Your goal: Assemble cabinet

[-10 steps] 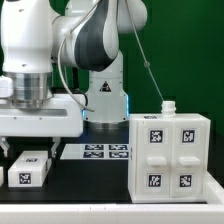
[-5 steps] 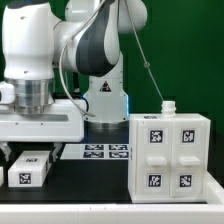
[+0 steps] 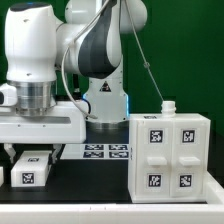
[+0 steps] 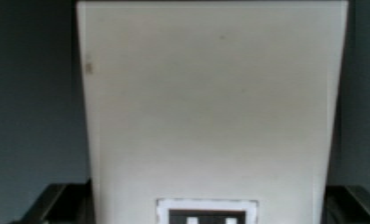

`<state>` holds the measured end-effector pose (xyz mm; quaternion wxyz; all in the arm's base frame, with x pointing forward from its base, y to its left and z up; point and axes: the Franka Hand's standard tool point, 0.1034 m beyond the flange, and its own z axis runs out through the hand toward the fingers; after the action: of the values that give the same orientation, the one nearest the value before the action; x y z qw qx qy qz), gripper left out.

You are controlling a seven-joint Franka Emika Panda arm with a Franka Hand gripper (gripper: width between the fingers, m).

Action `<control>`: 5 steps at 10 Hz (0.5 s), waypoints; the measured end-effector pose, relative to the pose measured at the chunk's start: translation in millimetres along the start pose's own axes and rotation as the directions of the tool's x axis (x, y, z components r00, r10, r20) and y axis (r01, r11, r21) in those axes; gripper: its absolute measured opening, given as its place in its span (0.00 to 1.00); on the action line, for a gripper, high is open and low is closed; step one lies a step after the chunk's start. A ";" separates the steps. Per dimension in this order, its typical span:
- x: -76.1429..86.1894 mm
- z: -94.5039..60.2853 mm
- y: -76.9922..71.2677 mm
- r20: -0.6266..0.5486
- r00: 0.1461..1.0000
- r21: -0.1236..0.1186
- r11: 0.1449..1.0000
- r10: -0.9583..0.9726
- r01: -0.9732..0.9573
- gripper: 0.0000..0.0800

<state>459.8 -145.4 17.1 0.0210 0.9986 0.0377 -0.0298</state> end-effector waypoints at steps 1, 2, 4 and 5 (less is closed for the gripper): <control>0.0 0.0 0.0 0.000 1.000 0.000 1.000 0.000 0.000 0.69; 0.0 0.0 0.0 0.000 1.000 0.000 1.000 0.000 0.000 0.69; 2.5 -4.5 -3.2 0.001 1.000 0.004 1.000 0.009 -0.009 0.69; 12.0 -27.0 -14.5 -0.009 1.000 0.022 1.000 0.017 -0.017 0.69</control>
Offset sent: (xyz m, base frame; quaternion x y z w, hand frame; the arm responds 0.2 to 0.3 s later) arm 0.0000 0.0000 0.0000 0.0000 0.0000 0.0000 1.0000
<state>472.3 -128.9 42.8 0.0101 0.9992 0.0289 -0.0256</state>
